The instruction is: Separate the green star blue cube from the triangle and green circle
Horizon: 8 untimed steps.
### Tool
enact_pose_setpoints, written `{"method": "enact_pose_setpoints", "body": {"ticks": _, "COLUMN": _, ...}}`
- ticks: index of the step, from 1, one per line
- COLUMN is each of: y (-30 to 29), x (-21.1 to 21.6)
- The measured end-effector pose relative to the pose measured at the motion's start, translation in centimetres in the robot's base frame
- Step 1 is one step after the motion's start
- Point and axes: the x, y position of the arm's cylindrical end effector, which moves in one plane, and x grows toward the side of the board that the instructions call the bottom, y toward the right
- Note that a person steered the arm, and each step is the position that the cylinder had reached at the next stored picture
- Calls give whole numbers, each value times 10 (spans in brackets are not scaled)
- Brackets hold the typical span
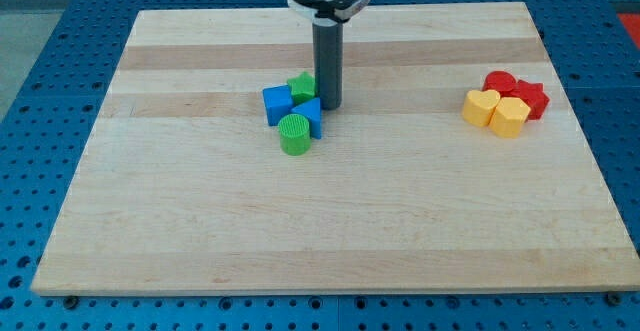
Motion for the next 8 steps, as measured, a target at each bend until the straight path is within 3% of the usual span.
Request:
{"method": "enact_pose_setpoints", "body": {"ticks": 7, "y": -133, "x": 24}}
{"method": "enact_pose_setpoints", "body": {"ticks": 8, "y": -132, "x": 24}}
